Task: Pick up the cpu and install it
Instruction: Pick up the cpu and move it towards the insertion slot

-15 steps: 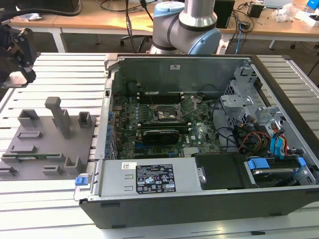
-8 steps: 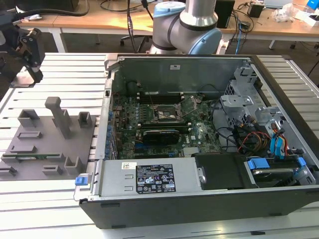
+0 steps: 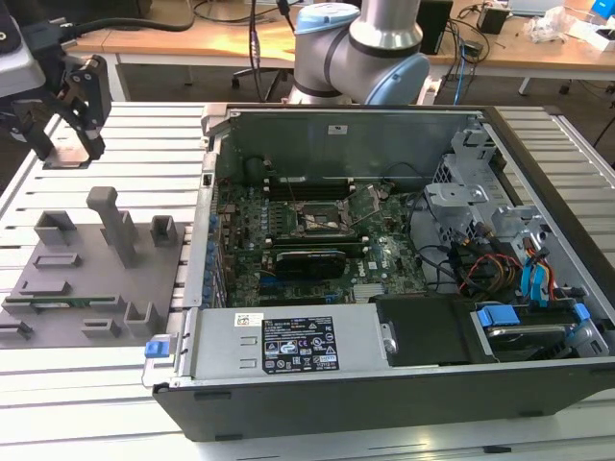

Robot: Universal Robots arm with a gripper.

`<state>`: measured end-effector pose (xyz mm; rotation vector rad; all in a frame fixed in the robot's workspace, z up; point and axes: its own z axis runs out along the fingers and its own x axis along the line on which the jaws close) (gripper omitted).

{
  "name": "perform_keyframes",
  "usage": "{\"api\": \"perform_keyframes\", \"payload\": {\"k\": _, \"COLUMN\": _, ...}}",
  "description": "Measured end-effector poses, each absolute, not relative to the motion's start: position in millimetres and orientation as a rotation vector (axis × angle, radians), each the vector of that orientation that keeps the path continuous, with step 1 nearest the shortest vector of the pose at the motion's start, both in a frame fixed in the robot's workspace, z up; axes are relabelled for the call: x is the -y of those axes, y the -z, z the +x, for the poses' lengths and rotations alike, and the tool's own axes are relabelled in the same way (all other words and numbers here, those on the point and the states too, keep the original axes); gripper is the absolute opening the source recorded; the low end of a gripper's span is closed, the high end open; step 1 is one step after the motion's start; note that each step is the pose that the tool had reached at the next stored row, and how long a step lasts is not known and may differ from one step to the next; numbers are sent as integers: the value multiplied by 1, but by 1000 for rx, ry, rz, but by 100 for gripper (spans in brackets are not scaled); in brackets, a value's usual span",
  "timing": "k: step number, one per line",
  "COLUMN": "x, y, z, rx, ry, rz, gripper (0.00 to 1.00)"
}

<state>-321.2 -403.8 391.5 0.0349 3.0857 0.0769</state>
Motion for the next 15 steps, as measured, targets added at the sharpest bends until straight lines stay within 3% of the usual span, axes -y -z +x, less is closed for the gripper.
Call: {"api": "perform_keyframes", "payload": {"k": 15, "x": 404, "y": -392, "z": -286, "rx": -3086, "ry": -77, "rz": 35, "gripper": 55}}
